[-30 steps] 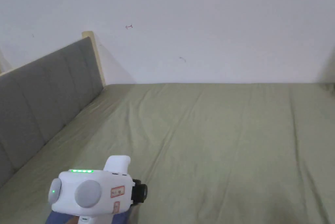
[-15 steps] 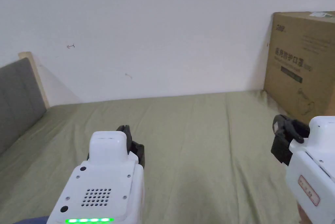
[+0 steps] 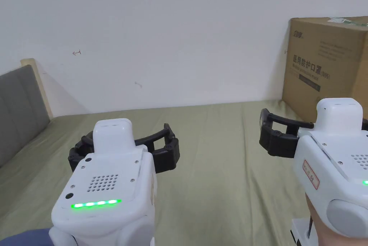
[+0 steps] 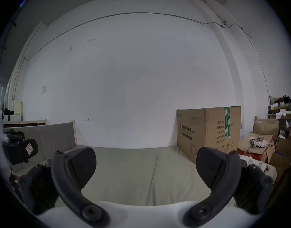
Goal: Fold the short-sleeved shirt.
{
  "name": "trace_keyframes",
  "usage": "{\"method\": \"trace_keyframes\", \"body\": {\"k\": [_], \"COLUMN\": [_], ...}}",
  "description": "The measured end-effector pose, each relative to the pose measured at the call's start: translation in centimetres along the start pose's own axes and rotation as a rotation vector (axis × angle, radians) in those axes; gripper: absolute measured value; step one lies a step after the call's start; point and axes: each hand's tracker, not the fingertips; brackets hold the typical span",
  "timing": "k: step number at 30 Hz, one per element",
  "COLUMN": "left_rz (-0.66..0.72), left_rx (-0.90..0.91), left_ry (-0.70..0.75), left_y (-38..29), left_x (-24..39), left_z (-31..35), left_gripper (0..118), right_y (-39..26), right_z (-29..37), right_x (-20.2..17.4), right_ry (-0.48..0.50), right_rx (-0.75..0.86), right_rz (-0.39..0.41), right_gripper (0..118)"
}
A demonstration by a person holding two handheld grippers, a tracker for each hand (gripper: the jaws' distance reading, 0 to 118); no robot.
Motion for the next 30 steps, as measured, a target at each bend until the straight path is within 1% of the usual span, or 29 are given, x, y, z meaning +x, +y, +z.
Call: {"method": "trace_keyframes", "body": {"k": [2, 5, 7, 9, 13, 15, 18, 23, 28, 30], "left_rz": [0.001, -0.03, -0.055, -0.058, -0.008, 0.036, 0.059, 0.06, 0.068, 0.051], "left_rx": [-0.008, -0.046, -0.062, -0.06, -0.066, -0.014, -0.012, -0.043, -0.058, -0.078], "left_ry": [-0.005, -0.058, -0.032, -0.041, -0.073, -0.057, -0.057, -0.056, -0.063, -0.026], "left_y": [0.0, -0.1, 0.0, -0.1, -0.2, -0.3, 0.0, 0.6, 0.9, 1.0], "left_x": [0.1, 0.2, 0.7, 0.7, 0.7, 0.4, -0.1, -0.6, -0.5, 0.0], "left_z": [0.3, 0.4, 0.4, 0.6, 0.9, 1.4, 1.4, 0.8, 1.0, 0.9], "left_gripper": [118, 118, 118, 118, 118, 118, 118, 118, 118, 118], "right_y": [-0.1, -0.1, -0.1, 0.0, 0.1, 0.3, 0.5, 0.5, 0.2, -0.1], "right_z": [0.4, 0.8, 0.8, 1.0, 1.1, 0.9, 0.7, 0.7, 0.7, 0.8], "right_x": [0.1, 0.3, 0.6, 0.6, 0.8, 1.2, 1.6, 1.5, 0.8, 0.3], "right_ry": [0.002, 0.016, 0.023, 0.022, 0.018, 0.028, 0.028, 0.022, 0.047, 0.053], "right_rx": [-0.009, -0.019, -0.029, -0.031, -0.038, -0.058, -0.067, -0.07, -0.079, -0.086], "right_rz": [-0.005, 0.017, 0.023, 0.03, 0.027, 0.007, -0.02, 0.002, 0.005, 0.019], "right_gripper": [118, 118, 118, 118, 118, 118, 118, 118, 118, 118]}}
